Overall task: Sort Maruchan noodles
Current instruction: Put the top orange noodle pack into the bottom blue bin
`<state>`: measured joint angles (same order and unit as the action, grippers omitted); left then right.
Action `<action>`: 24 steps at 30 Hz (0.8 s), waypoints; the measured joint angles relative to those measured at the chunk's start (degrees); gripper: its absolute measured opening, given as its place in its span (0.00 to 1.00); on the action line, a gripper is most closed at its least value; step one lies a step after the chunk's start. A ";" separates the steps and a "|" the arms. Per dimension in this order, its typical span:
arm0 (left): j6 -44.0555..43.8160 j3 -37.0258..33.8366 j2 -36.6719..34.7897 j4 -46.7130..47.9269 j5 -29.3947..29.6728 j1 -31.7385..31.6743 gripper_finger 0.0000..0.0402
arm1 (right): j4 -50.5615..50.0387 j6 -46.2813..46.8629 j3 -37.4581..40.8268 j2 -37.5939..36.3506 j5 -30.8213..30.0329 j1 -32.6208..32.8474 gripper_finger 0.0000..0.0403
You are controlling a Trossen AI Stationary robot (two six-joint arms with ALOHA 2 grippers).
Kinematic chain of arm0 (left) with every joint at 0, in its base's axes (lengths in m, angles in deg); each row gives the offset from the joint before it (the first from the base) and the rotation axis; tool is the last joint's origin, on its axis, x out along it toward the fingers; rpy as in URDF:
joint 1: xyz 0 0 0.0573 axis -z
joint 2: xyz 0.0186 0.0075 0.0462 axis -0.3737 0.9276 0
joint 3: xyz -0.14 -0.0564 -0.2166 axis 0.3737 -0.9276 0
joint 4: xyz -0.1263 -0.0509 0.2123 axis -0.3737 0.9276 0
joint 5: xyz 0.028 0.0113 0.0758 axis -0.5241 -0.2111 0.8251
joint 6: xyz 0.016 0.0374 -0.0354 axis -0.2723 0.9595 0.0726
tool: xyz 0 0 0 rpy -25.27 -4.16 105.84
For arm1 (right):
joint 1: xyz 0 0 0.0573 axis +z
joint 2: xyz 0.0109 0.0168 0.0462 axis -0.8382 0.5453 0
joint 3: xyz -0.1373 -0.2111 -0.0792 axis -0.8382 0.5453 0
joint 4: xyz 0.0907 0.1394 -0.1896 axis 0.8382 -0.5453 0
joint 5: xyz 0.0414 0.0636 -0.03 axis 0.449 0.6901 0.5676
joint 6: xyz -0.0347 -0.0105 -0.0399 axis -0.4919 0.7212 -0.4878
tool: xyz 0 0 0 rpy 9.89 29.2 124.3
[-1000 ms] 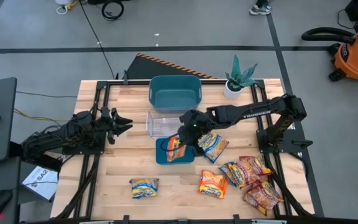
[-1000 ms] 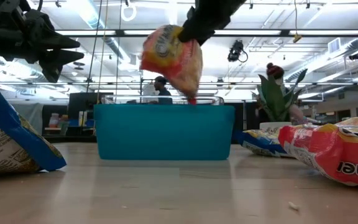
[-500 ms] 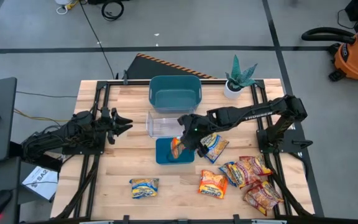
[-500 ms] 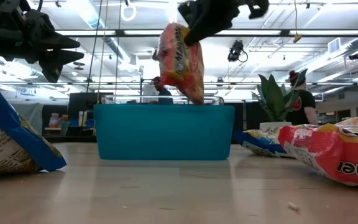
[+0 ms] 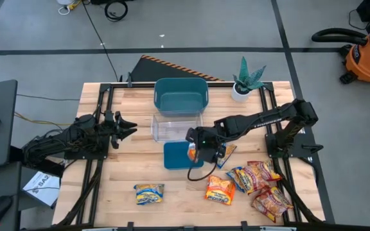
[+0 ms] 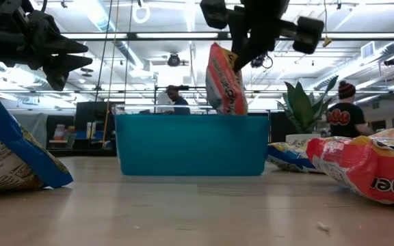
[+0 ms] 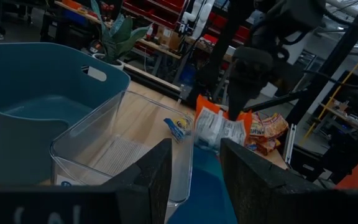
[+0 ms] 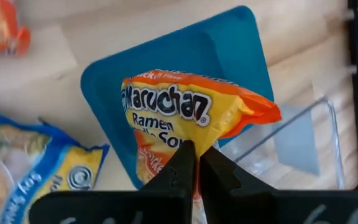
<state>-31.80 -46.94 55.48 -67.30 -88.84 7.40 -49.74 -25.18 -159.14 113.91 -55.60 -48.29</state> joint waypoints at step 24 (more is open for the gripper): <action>0.00 0.00 0.00 0.00 0.00 0.00 0.35 | 11.40 -3.95 8.10 0.00 -1.34 1.08 0.25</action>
<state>-31.80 -46.94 55.48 -67.30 -88.84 7.40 -38.34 -29.13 -151.04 113.91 -56.94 -47.21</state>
